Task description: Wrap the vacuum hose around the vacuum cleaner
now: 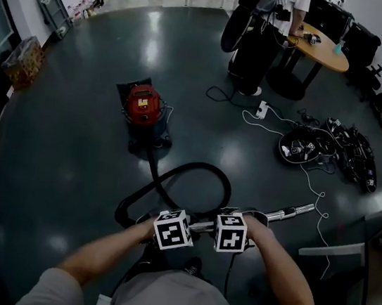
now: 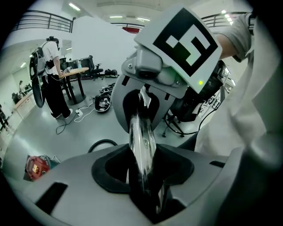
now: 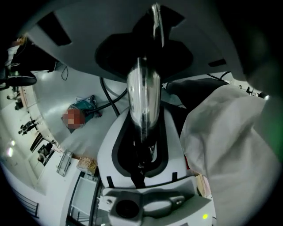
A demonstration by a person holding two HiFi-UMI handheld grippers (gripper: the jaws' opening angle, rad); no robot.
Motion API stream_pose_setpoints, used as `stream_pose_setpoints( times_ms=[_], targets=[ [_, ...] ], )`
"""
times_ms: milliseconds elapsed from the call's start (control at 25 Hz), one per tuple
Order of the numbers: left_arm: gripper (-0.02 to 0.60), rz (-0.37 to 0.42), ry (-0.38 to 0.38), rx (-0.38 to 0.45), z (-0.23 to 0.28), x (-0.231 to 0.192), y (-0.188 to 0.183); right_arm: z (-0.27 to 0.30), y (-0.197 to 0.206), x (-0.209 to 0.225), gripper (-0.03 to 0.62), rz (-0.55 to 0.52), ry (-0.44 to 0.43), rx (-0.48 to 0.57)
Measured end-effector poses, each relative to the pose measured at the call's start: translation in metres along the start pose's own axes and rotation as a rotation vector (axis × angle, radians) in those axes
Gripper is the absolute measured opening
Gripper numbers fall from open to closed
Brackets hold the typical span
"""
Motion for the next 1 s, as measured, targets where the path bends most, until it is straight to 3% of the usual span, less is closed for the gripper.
stream_pose_setpoints(
  times_ms=[320,600,760,1000],
  targets=[
    [0.172,-0.019,0.023,0.041,-0.029,-0.044,0.011,-0.008,-0.025,0.049,0.164,0.051,0.089,-0.012],
    [0.172,-0.028,0.05,0.03,-0.037,-0.078,0.03,-0.032,-0.039,0.078,0.189,0.121,0.156,-0.031],
    [0.172,-0.062,0.042,0.004,-0.036,-0.092,0.05,-0.055,-0.044,0.087,0.189,0.335,0.236,0.124],
    [0.172,-0.141,0.023,0.081,-0.04,-0.116,0.05,-0.064,-0.03,0.098,0.187,0.746,0.401,0.294]
  ],
)
Point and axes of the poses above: the fingertips, and each gripper's own axes: z forward along the fingers, x to its right, y out of its underside, the point moved 4 cm from there along -z, backward along the fingers, and after that the axes turned 2 degrees about y, right-handed, at the moved point
